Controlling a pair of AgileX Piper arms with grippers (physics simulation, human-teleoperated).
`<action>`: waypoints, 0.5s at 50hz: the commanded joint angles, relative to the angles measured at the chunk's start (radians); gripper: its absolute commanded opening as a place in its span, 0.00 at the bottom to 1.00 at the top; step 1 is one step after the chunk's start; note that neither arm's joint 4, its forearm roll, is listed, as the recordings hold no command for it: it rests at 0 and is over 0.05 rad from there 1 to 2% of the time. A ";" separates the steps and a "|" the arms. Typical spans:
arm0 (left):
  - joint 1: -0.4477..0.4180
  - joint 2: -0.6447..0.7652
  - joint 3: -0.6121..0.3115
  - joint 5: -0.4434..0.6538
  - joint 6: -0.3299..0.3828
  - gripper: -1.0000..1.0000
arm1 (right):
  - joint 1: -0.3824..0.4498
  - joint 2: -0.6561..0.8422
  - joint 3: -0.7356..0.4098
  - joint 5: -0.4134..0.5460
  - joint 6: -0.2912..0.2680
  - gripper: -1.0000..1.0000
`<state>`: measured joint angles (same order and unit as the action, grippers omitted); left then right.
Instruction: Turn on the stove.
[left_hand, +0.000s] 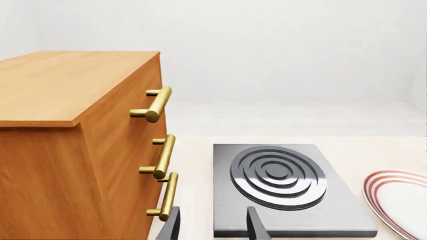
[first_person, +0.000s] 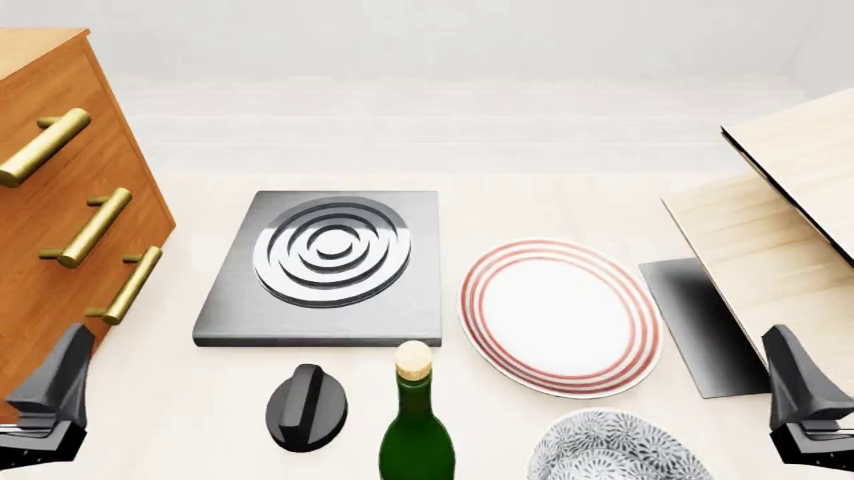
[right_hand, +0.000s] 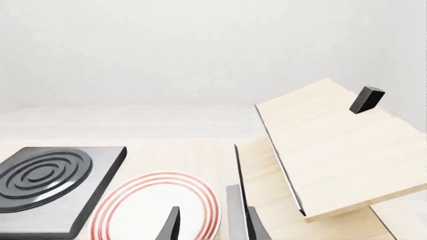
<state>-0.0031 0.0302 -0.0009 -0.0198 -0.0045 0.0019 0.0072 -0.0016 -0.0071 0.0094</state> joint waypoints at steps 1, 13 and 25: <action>-0.007 0.026 0.000 -0.017 -0.010 1.00 | -0.002 0.000 -0.003 0.005 -0.009 1.00; -0.044 0.191 -0.100 -0.031 0.033 1.00 | -0.002 0.003 0.000 0.000 -0.009 1.00; -0.091 0.456 -0.334 0.029 0.063 1.00 | -0.002 -0.001 0.000 0.004 -0.010 1.00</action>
<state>-0.0568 0.3198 -0.1872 -0.0289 0.0411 -0.0001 0.0076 -0.0021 -0.0040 0.0011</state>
